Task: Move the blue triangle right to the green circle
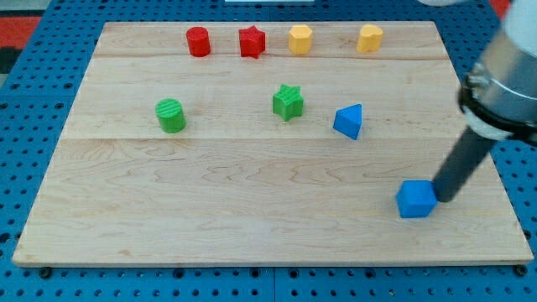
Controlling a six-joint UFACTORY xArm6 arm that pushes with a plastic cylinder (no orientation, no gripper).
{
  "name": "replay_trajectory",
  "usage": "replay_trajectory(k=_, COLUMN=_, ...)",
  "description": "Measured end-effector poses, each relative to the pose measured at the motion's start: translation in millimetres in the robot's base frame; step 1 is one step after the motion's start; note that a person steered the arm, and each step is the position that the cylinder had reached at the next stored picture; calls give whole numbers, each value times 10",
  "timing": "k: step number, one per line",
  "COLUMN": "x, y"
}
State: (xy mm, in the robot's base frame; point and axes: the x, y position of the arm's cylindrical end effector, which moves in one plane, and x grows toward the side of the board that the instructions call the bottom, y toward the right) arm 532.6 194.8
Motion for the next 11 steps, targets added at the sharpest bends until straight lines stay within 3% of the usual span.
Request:
replay_trajectory(k=2, x=-529, y=76)
replay_trajectory(k=4, x=-1319, y=-764)
replay_trajectory(k=6, x=-1977, y=-876)
replay_trajectory(k=7, x=-1814, y=-1089)
replay_trajectory(k=9, x=-851, y=-833)
replay_trajectory(k=11, x=-944, y=-1744)
